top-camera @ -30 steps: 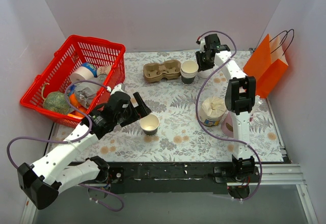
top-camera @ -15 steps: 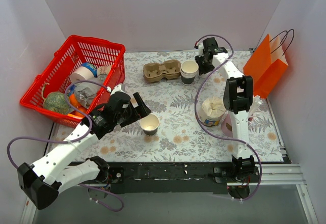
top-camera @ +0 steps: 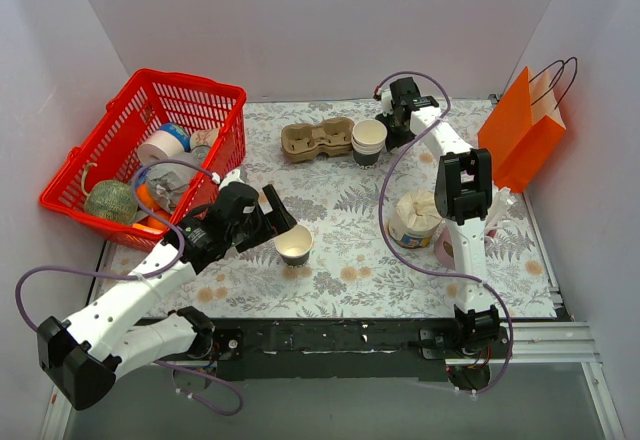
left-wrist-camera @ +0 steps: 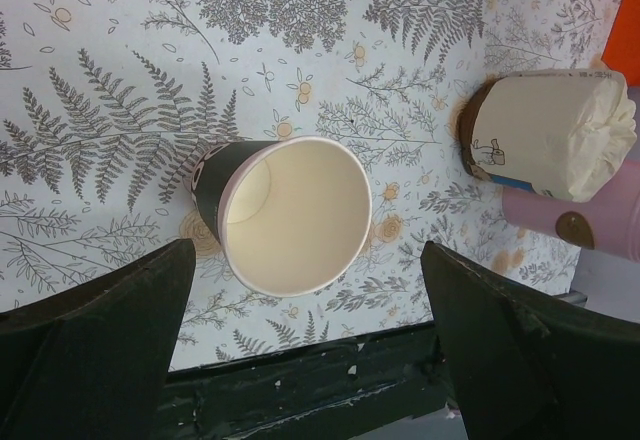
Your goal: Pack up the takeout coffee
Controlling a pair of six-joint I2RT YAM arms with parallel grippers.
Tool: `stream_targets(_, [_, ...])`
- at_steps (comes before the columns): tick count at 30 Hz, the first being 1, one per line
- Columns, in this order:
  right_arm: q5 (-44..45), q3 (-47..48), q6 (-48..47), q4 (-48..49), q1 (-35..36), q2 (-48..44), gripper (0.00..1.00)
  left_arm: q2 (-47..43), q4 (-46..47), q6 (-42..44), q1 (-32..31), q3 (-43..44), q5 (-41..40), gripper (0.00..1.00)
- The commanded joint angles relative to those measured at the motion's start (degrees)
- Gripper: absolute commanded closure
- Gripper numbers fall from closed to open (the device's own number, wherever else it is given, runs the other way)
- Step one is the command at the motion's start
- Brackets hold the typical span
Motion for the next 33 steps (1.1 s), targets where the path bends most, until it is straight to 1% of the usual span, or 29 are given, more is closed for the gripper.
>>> stream_targets(1, [0.0, -1.0, -1.6, 0.3, 0.2, -2.7, 0.56, -0.2, 0.8, 0.0, -0.2, -0.6, 0.2, 0.02])
stream_targets(9, [-1.3, -1.2, -2.3, -0.3, 0.5, -5.0, 0.55, 1.1, 1.8, 0.4, -0.1, -0.7, 1.0, 0.02])
stream_targets(13, [-1.3, -2.4, -2.7, -0.5, 0.5, -6.3, 0.50, 1.2, 2.2, 0.5, -0.1, -0.9, 1.4, 0.02])
stream_targets(15, [-3.1, -2.7, -3.1, 0.0, 0.5, -6.7, 0.48, 1.2, 2.4, 0.8, -0.1, -0.8, 1.5, 0.02])
stream_targets(22, [-2.0, -1.2, -5.2, 0.0, 0.5, -3.8, 0.48, 1.4, 2.2, 0.8, -0.1, -0.8, 1.4, 0.02])
stream_targets(24, [-1.9, -1.0, -5.9, 0.2, 0.5, -3.1, 0.48, 1.7, 2.2, 1.0, -0.1, -0.8, 1.5, 0.02])
stream_targets(31, [-2.2, -0.7, -6.3, 1.0, 0.4, -2.8, 0.58, 2.7, 2.8, 1.3, -0.1, -0.8, 1.8, 0.02])
stream_targets(33, [-2.1, -0.6, -6.4, 1.2, 0.5, -2.8, 0.59, 3.0, 2.7, 1.3, -0.2, -0.7, 1.9, 0.02])
